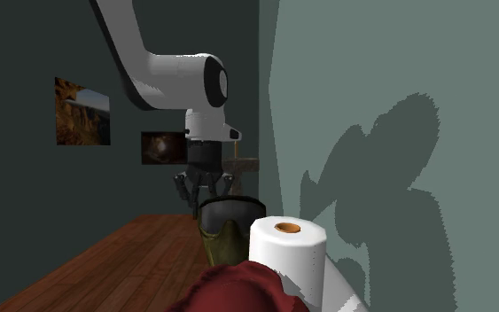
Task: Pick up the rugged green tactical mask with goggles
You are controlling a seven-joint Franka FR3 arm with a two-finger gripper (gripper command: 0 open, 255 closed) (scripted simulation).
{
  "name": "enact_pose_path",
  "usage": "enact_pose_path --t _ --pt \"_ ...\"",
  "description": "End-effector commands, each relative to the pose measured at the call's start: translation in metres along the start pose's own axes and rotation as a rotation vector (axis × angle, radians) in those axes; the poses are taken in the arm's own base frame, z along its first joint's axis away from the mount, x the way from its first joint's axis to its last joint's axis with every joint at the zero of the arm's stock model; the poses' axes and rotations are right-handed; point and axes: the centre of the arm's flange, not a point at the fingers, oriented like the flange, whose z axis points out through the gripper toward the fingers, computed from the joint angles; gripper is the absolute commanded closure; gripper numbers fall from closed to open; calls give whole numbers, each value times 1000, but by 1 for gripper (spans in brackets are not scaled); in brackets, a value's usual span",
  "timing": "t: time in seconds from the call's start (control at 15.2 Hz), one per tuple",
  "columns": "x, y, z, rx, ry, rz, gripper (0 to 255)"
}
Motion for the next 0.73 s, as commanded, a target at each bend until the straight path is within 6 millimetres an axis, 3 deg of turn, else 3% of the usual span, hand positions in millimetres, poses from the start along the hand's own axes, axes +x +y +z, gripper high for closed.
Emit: enact_pose_path --t 0.0,0.46,0.66 --pt "0 0 0 0 0 0 255" --pt "0 0 0 0 0 0 255" --pt "-1 -1 -15 0 0 0 255"
